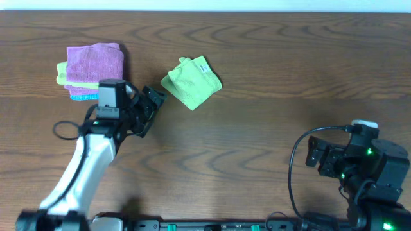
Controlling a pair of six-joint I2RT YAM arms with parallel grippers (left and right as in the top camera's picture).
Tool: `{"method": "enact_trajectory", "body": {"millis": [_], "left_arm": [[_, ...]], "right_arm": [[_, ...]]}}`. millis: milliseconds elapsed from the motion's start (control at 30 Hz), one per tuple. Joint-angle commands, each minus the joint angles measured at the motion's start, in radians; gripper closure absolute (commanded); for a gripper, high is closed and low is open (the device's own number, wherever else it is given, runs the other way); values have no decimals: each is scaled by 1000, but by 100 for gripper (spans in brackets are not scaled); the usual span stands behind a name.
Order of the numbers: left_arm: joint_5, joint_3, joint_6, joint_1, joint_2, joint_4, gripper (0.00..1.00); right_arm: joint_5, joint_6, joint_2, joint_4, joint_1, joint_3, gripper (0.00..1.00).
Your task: Fold the cloth
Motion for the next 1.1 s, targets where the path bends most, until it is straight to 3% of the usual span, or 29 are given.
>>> {"method": "enact_trajectory", "body": {"millis": [0, 300, 1067], "left_arm": [[47, -7, -44, -6, 93, 86, 5], [95, -6, -104, -55, 311, 382, 5], [-64, -5, -145, -111, 520, 663, 5]], "right_arm": [[9, 12, 0, -1, -8, -5, 1], [9, 12, 0, -1, -8, -5, 1], [10, 12, 0, -1, -8, -5, 1]]}}
